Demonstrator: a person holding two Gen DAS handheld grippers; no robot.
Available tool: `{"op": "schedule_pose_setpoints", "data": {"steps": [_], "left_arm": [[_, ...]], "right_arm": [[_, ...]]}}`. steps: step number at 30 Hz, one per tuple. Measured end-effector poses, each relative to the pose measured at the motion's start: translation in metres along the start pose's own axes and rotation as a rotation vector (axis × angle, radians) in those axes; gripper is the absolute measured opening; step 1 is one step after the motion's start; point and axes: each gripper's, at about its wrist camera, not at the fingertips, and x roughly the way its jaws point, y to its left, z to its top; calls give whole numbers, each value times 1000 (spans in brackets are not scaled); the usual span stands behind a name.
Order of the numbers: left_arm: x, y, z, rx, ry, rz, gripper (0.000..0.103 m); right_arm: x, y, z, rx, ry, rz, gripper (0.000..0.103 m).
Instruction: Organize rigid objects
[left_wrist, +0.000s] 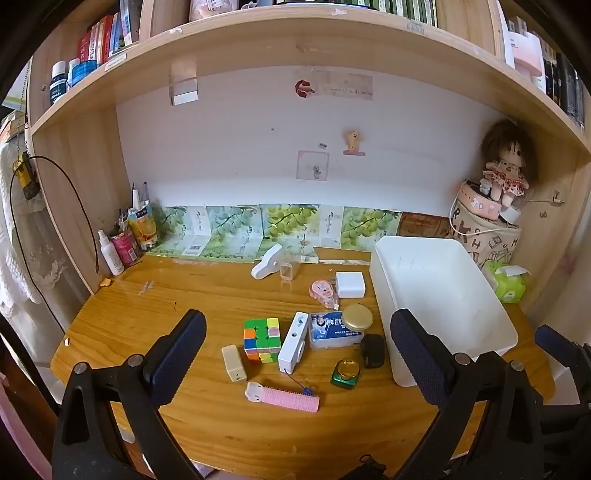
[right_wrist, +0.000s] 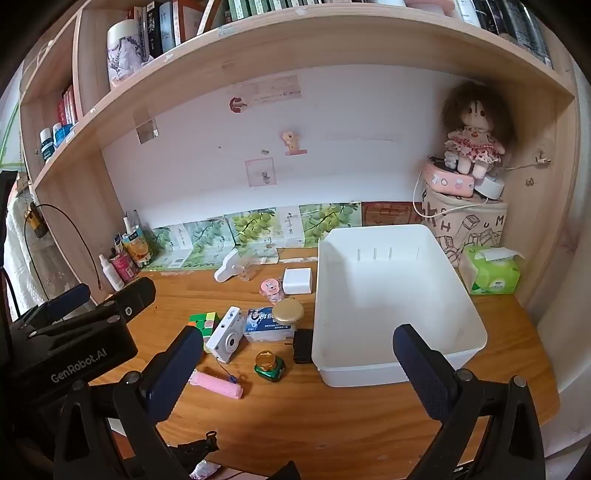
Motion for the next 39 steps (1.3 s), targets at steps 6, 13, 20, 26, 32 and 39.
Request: {"op": "schedule_pose_setpoints", "data": {"steps": [6,13,20,26,32,39], "left_arm": [[0,0,0,-8,-3,-14,100],[-4,-2,-6,-8,3,-36,100],[-9,6,-9,-34,10,-78,100],[-14,4,-13,-57,4,-93,100],[-15,4,-14,-69,-1,-80,100],[-22,-6,-20,-104,-15,-43,100]], "right_arm": [[-2,-1,0,8,-6,8,103],[-3,-1,5,10,-7,13,103],[-10,-1,-2,9,-3,25,103],[-13,0,-3,4,1,30,103],[-15,-5,-2,-10,-4,47,103],[-16,-16,-3,-34,-10,84,103]]}}
